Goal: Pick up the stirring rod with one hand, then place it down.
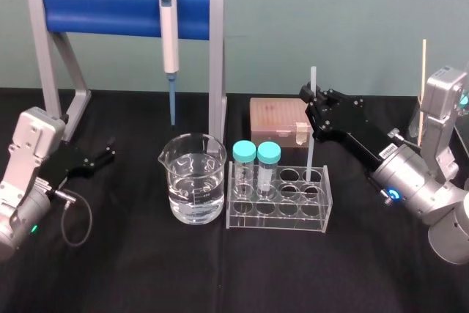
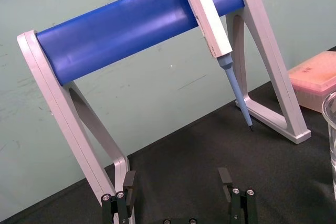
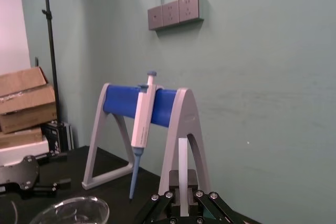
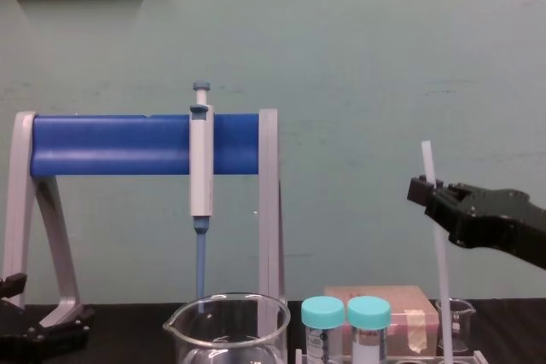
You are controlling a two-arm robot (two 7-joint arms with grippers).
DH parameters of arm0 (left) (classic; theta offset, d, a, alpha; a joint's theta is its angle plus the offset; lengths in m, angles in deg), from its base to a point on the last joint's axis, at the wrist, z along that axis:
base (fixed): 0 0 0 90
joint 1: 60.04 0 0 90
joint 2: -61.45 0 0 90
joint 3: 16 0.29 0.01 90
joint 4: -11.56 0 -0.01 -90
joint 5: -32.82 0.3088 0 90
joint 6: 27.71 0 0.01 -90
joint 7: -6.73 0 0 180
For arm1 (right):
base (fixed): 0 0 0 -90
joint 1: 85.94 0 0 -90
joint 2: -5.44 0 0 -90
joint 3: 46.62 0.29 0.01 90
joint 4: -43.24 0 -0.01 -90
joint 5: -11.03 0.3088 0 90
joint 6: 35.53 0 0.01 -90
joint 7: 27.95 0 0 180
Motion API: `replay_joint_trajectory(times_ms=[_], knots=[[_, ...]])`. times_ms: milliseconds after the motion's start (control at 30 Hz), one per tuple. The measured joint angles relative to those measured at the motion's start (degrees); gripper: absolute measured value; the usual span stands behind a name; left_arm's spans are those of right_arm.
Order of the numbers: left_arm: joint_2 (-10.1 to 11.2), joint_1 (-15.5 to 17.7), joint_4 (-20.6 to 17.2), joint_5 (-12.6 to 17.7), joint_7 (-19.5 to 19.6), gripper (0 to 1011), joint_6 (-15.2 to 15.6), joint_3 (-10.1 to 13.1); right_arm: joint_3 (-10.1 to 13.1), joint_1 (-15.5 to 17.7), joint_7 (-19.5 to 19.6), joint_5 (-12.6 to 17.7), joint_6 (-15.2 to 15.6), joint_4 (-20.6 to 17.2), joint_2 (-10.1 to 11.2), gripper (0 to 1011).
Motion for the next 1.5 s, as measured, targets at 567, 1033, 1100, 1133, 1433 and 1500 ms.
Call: replay_joint_trajectory(times_ms=[567,1033,1100,1133,1433,1500], knots=[[0.00,0.00,0.00,0.00,0.00,1000,0.00,0.00,-0.40,-0.85,0.44,-1.77,-0.26,4.10,-1.53,79],[0.00,0.00,0.00,0.00,0.00,1000,0.00,0.00,-0.38,-0.81,0.94,-2.43,0.63,5.61,-2.20,79],[0.00,0.00,0.00,0.00,0.00,1000,0.00,0.00,-0.40,-0.78,0.95,-2.51,0.84,5.73,-2.21,79],[0.00,0.00,0.00,0.00,0.00,1001,0.00,0.00,-0.42,-0.76,0.97,-2.58,0.97,5.80,-2.22,79],[0.00,0.00,0.00,0.00,0.00,1000,0.00,0.00,-0.54,-0.49,1.51,-3.42,1.39,5.69,-2.11,79],[0.00,0.00,0.00,0.00,0.00,1000,0.00,0.00,-0.56,-0.49,1.56,-3.50,1.41,5.66,-2.09,79]])
